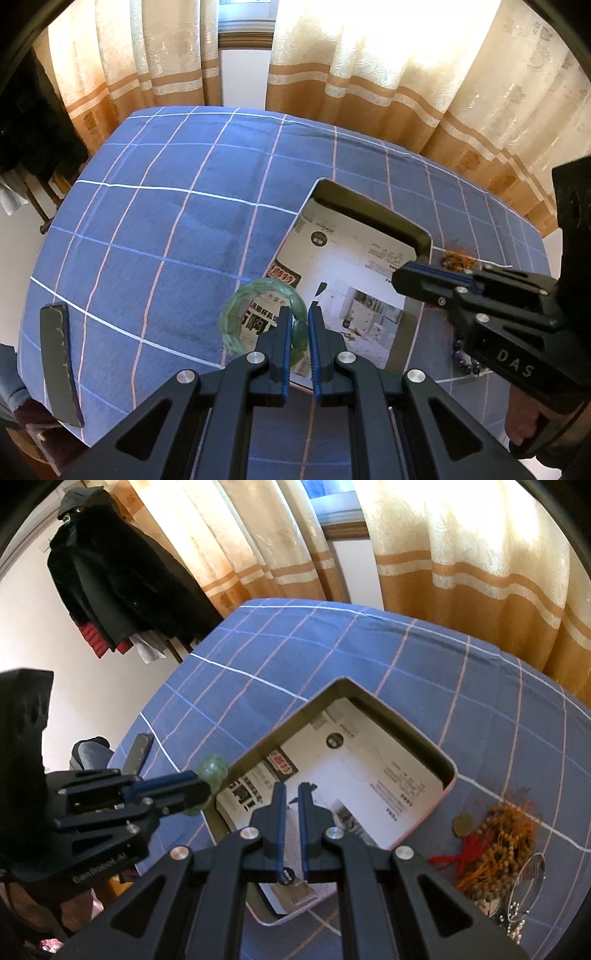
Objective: Organize jewelry
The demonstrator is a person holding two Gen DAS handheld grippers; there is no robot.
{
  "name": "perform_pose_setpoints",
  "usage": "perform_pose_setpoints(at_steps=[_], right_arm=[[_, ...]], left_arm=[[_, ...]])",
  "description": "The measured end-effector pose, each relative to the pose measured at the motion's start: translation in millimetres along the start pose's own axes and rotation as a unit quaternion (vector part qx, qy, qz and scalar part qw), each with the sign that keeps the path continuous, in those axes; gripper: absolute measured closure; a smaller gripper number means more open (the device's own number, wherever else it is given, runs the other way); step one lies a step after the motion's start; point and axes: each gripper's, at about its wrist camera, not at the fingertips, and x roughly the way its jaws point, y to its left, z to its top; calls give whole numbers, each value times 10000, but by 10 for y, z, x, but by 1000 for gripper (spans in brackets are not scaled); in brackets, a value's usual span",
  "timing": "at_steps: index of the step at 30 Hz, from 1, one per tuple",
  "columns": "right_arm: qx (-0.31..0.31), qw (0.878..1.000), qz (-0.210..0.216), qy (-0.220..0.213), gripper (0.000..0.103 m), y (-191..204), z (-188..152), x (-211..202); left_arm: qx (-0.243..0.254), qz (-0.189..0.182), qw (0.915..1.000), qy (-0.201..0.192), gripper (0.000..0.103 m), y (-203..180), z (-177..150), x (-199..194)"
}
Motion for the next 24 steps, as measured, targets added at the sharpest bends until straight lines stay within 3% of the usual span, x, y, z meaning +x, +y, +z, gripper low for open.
perform_pose_setpoints(at_steps=[7, 24], right_arm=[[107, 9999, -34, 10, 94, -72, 16, -46], [4, 9986, 258, -463, 94, 152, 294, -422]], left_arm=[[26, -136, 9999, 7, 95, -36, 23, 40], [-49, -266, 9996, -36, 95, -11, 67, 71]])
